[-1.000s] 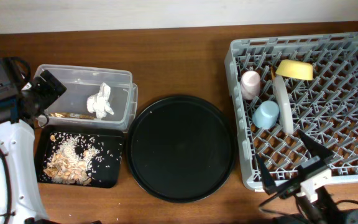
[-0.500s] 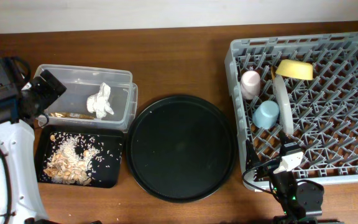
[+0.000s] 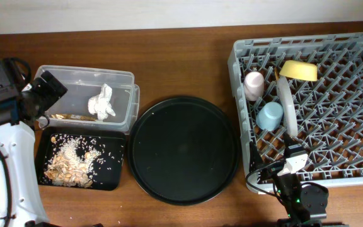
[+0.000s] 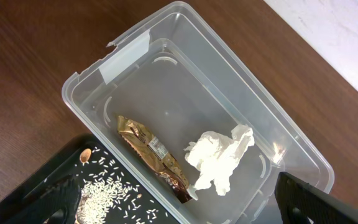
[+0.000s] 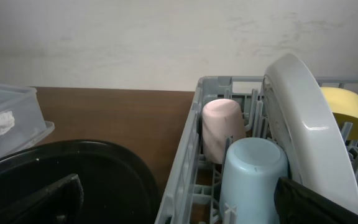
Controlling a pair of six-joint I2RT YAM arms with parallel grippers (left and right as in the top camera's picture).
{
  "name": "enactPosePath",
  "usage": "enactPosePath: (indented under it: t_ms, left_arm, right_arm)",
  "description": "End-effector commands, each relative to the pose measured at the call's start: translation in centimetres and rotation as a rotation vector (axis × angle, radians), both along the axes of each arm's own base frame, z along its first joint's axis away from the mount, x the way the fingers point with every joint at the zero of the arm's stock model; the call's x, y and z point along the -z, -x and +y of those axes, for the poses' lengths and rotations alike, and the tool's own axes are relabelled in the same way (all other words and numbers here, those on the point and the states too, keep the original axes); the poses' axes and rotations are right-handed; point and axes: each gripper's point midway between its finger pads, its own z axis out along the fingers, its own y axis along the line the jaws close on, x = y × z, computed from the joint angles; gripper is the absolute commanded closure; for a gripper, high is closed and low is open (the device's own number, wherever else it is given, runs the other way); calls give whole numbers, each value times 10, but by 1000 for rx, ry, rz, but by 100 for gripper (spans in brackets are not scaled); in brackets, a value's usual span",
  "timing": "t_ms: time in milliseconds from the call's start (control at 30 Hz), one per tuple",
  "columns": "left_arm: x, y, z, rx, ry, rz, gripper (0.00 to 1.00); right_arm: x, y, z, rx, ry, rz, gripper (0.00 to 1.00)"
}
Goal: Sort waste into correct bins and load items into the dishwasher rack
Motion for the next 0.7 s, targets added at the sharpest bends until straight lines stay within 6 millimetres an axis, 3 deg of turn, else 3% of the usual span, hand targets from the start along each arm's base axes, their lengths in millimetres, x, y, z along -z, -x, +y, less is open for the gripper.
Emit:
enactPosePath:
  t_ms: [0,100,167,233,267,333,433,533,600,667]
  left_arm:
    - [-7,2,2,-10,-10,-16,1]
    - [-15,4,-2,-1,-17,-37,1]
    - [-40,9,-20,39,-37,-102,1]
    - [-74,17,-55,124,-58,-195,1]
    - [-93,24,-79,185,-66,-253,1]
    - [-128,43,-104,233,-131,-355,1]
    - [-147,88,-125,303,-141,-413,1]
    - [-130,137,-124,310,-134,-390,1]
    - [-102,170,-119,298,-143,-347,1]
    - [-68,188,-110,259,-173,-327,1]
  right_arm:
    - [2,0,-4,20,-11,7,1]
    - [2,0,-4,20,-11,7,1]
    - [2,0,-4,20,-11,7,1]
    - [2,0,-4,20,-10,7,2]
    - [2,0,-4,20,-10,7,1]
    - [2,0,-4,20,-11,7,1]
    - [2,0,-4,20,-11,7,1]
    - [2,0,-4,20,-11,7,1]
    - [2,0,-4,20,-11,7,1]
    - [2,0,-4,20,-11,7,1]
